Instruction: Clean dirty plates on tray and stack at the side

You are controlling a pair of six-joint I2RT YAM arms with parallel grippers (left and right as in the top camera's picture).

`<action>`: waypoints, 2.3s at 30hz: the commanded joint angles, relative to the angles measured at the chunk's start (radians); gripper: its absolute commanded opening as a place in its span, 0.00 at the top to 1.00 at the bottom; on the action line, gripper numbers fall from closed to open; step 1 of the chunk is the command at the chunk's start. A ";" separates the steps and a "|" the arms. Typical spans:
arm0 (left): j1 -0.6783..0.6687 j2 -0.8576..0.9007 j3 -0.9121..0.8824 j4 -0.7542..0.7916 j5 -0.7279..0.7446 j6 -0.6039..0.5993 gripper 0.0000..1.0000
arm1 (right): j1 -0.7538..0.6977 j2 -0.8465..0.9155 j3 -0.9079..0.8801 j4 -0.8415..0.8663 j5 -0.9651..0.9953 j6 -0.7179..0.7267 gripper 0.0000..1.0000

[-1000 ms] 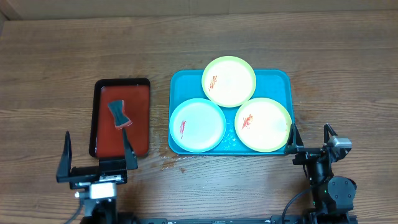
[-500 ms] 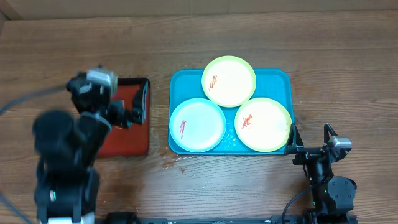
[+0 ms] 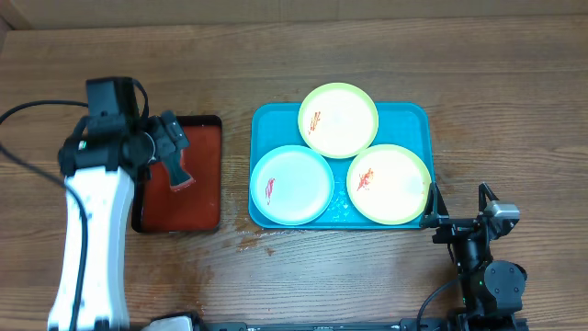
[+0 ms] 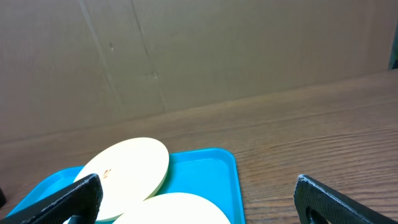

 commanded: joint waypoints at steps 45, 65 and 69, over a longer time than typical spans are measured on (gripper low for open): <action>0.034 0.566 0.032 0.166 0.037 -0.086 0.96 | -0.005 -0.011 -0.010 0.003 0.010 -0.007 0.00; 0.031 0.551 0.163 -0.028 0.061 -0.068 0.96 | -0.005 -0.011 -0.010 0.003 0.010 -0.007 0.00; 0.032 0.541 0.191 -0.077 0.066 -0.024 0.96 | -0.005 -0.011 -0.010 0.003 0.010 -0.007 0.00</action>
